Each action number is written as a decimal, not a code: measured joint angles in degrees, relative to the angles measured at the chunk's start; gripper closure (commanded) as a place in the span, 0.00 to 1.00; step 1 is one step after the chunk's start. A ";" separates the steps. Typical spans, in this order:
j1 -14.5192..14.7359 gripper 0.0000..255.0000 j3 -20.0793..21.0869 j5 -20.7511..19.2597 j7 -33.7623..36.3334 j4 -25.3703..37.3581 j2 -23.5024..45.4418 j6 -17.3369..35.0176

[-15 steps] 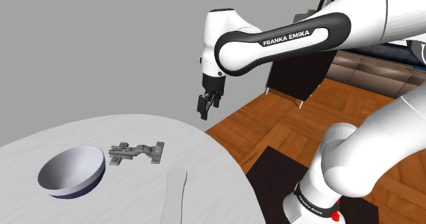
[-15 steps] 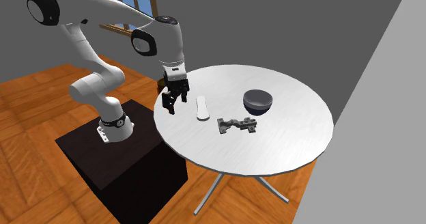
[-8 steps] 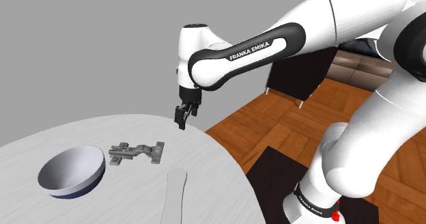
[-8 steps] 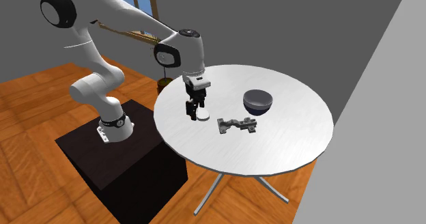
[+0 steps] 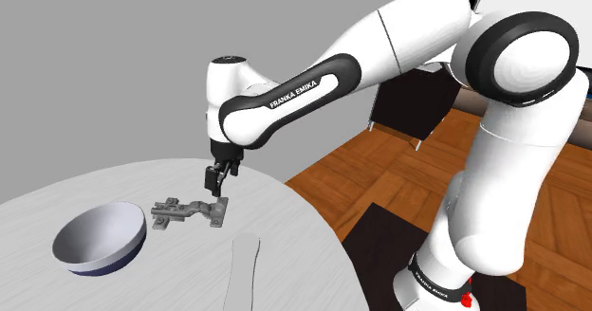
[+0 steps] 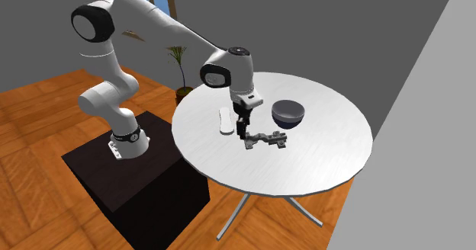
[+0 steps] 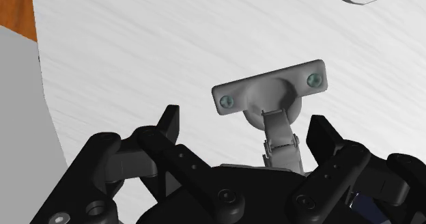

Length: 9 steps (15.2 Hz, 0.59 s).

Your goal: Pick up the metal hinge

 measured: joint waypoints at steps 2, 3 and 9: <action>0.70 0.00 0.45 -0.74 -0.14 3.09 3.59 0.89; 0.97 0.00 0.60 -1.06 -0.40 4.71 5.30 1.17; 4.01 0.00 1.52 -3.72 -0.16 15.37 16.38 2.58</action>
